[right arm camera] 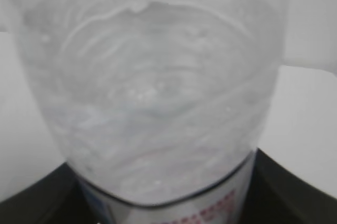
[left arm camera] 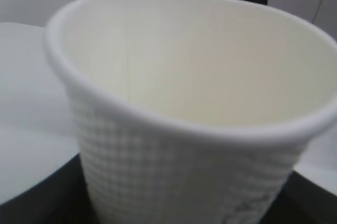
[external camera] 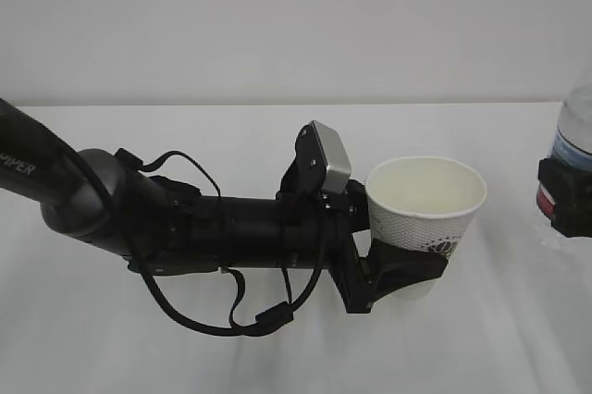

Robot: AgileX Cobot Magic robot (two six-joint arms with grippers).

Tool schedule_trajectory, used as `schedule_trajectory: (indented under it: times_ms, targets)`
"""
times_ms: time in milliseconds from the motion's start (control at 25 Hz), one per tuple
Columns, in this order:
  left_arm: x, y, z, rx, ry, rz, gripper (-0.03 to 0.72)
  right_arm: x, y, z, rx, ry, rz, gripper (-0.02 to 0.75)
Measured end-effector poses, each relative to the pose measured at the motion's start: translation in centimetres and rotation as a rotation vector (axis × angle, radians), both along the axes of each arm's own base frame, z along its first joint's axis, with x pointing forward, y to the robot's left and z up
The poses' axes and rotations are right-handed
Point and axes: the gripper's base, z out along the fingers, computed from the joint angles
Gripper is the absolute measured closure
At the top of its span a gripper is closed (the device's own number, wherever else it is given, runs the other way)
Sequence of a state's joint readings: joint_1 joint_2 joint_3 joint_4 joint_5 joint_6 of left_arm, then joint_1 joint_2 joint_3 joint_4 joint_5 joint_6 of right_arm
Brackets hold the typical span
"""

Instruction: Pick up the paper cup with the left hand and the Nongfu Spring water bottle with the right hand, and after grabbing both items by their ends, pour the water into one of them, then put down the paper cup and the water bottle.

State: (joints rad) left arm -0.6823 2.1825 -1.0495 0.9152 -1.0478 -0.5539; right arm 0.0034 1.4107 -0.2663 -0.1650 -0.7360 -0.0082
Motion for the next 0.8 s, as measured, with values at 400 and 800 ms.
schedule_trajectory:
  times_ms: [400,800]
  targets:
    - [0.1,0.05,-0.2,0.022,0.002,0.012,0.148,-0.02,0.04,-0.05,-0.108,-0.008,0.042,0.235]
    - [-0.05,-0.08,-0.07,0.007,0.002,0.004,0.148,-0.01,0.05,-0.02,-0.245,-0.028,0.089,0.235]
